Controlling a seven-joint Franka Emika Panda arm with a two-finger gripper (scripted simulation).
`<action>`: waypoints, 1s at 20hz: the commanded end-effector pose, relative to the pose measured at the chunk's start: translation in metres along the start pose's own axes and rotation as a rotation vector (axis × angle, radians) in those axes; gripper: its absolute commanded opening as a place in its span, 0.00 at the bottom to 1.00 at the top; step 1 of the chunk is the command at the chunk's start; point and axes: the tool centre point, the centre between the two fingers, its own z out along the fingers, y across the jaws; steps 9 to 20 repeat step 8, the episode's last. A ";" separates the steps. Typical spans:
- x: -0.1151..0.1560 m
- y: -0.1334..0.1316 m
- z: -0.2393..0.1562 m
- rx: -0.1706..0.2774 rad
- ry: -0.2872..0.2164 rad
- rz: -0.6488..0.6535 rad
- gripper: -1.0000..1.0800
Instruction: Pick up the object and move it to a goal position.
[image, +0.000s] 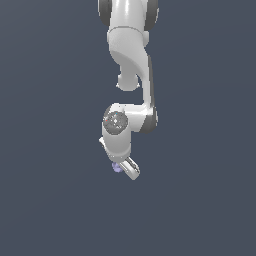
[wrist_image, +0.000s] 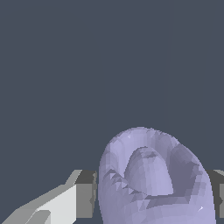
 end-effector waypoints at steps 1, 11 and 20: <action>0.004 -0.005 0.001 0.001 -0.001 -0.004 0.00; 0.010 -0.007 0.001 0.001 -0.001 -0.003 0.00; 0.010 -0.007 0.001 0.001 -0.001 -0.003 0.00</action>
